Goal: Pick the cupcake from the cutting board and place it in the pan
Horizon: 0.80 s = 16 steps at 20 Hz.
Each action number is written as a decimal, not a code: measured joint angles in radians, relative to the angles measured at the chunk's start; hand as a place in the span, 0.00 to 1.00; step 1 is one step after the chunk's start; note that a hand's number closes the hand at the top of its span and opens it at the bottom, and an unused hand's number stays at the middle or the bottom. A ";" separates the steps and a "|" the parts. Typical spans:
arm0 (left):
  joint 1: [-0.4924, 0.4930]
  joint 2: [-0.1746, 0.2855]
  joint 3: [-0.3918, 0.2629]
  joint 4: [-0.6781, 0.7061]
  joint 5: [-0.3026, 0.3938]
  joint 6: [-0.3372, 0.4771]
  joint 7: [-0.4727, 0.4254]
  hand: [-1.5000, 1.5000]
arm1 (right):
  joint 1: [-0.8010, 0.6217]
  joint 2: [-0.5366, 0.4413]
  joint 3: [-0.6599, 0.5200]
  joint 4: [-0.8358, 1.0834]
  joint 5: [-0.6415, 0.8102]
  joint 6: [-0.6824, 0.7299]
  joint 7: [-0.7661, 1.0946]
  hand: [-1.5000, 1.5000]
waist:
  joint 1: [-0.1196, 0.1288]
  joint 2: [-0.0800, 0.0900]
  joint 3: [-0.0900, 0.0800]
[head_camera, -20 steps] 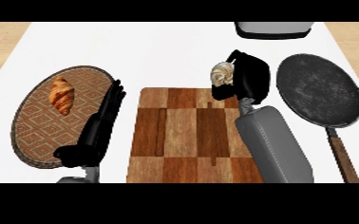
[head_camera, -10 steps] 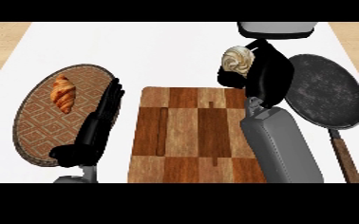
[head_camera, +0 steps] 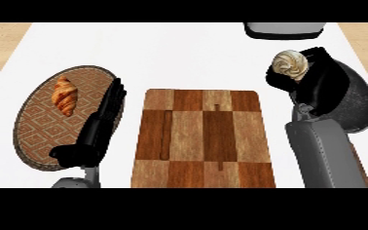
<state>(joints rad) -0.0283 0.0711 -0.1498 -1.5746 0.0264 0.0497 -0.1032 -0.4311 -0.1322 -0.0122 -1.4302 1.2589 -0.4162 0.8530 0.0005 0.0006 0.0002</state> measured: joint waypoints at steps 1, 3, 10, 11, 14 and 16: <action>0.013 0.002 -0.003 -0.012 0.003 -0.006 0.001 0.50 | 0.008 -0.028 -0.021 0.017 0.002 -0.016 -0.017 1.00 | 0.001 0.000 0.000; 0.010 -0.003 -0.008 -0.021 -0.002 0.000 0.014 0.50 | 0.019 -0.069 -0.054 0.061 0.010 -0.061 -0.049 1.00 | 0.002 0.001 0.000; -0.014 -0.008 -0.002 0.004 -0.008 -0.009 0.006 0.50 | -0.027 -0.187 -0.198 0.296 -0.109 -0.297 -0.234 1.00 | 0.009 0.004 0.001; -0.015 -0.014 -0.007 0.009 -0.015 -0.006 0.002 0.50 | -0.032 -0.205 -0.217 0.332 -0.144 -0.325 -0.273 1.00 | 0.009 0.004 0.001; -0.010 -0.010 -0.006 -0.009 -0.019 -0.008 0.010 0.50 | -0.077 -0.256 -0.267 0.478 -0.232 -0.393 -0.387 1.00 | 0.013 0.004 0.001; -0.025 -0.009 0.007 0.012 -0.015 -0.013 0.005 0.50 | -0.111 -0.290 -0.298 0.568 -0.295 -0.422 -0.469 1.00 | 0.015 0.005 0.001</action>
<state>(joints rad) -0.0535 0.0620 -0.1432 -1.5631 0.0114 0.0366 -0.0985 -0.5419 -0.4224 -0.3103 -0.8621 0.9637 -0.8380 0.3844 0.0150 0.0057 0.0014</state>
